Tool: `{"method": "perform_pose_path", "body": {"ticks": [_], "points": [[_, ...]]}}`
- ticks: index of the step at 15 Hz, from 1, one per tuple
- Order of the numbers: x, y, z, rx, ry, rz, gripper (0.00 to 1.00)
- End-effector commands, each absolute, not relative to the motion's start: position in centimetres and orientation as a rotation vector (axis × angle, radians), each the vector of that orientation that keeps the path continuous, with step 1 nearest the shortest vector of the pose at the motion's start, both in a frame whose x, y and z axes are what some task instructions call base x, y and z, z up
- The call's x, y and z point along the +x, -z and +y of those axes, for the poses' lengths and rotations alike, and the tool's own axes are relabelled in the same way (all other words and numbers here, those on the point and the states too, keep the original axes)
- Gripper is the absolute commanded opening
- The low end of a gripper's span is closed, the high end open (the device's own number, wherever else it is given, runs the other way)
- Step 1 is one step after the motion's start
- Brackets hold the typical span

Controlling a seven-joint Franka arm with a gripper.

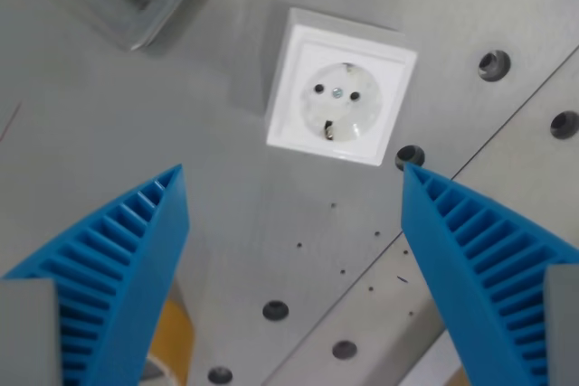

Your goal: Move above the white socket

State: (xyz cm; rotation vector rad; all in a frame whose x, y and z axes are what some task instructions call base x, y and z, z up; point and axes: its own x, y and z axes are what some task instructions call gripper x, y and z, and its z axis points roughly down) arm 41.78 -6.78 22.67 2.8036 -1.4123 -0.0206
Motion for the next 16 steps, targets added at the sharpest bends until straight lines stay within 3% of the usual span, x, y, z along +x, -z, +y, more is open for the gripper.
{"method": "perform_pose_path", "body": {"ticks": [1, 8, 16], "points": [[41.1, -21.0, -7.5, 2.559, -0.155, -1.807, 1.0], [40.7, -18.0, -8.4, 2.502, -0.141, -1.872, 1.0], [39.8, -16.8, -8.8, 2.528, -0.182, -1.838, 1.0]]}}
